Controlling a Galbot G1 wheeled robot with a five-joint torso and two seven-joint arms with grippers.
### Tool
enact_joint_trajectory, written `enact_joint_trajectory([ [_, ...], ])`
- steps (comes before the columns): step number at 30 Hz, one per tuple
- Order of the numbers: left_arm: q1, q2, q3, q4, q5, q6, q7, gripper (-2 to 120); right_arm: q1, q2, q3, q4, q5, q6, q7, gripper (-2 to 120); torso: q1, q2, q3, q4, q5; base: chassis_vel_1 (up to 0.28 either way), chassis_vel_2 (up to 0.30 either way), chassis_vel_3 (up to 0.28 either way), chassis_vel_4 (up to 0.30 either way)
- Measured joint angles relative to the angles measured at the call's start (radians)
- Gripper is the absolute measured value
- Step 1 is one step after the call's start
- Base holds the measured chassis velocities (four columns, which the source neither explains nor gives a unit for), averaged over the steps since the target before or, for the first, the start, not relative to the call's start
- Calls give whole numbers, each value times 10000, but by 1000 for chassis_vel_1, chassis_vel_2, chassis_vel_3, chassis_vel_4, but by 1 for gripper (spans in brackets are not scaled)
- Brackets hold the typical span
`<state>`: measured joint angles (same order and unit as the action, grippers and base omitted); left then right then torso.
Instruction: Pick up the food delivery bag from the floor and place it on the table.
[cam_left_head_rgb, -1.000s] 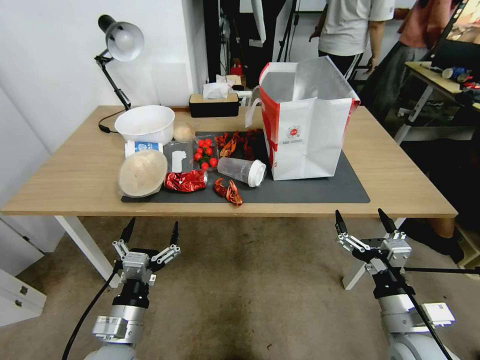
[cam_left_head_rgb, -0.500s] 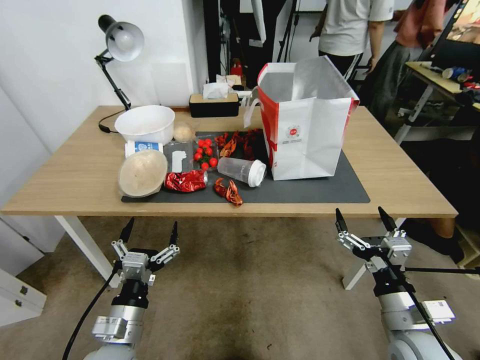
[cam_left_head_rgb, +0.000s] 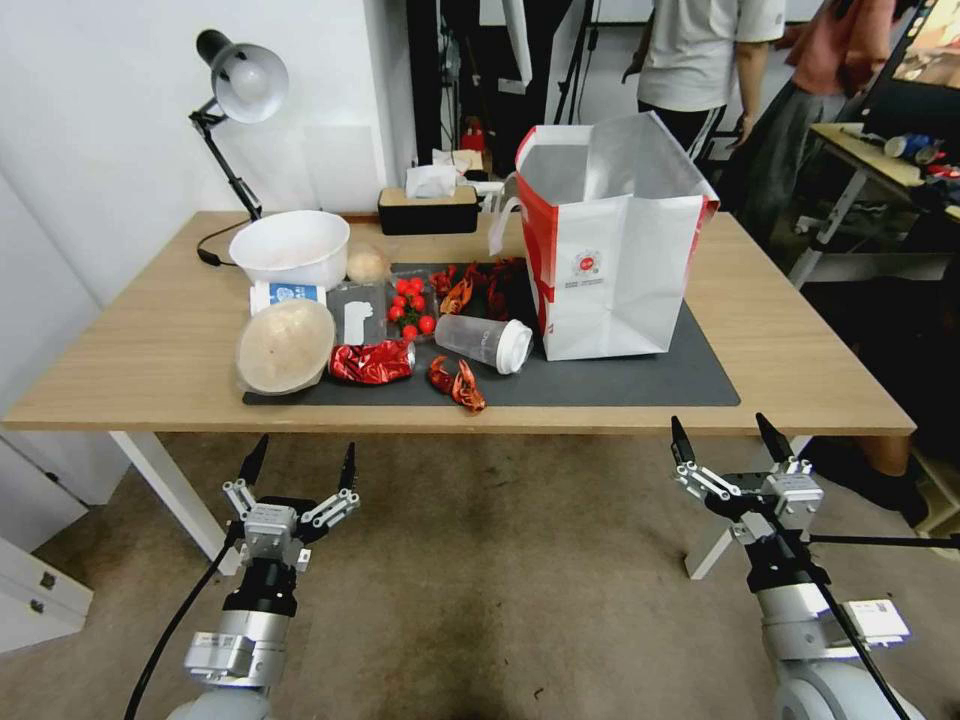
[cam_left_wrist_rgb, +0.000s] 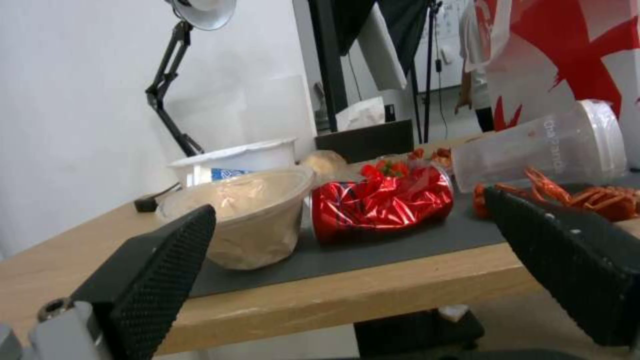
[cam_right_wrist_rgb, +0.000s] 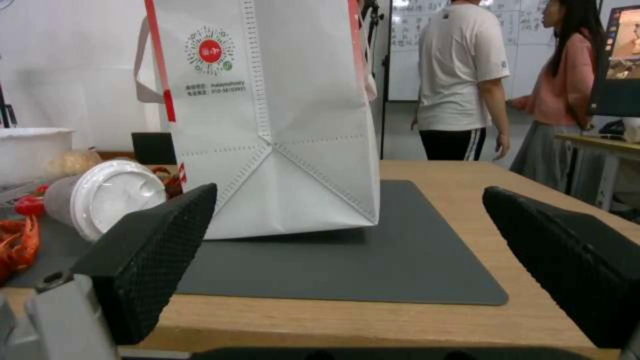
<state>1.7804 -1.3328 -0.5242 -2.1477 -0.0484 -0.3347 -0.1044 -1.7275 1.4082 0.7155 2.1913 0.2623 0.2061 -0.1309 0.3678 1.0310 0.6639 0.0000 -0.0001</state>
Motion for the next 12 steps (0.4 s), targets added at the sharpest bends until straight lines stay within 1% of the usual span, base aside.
enact_joint_trajectory([
  [12,0,-1,0,0,0,6,1,100,2,-1,0,5,5,-5,7,100,0,1,0,0,0,0,0,0,0],
])
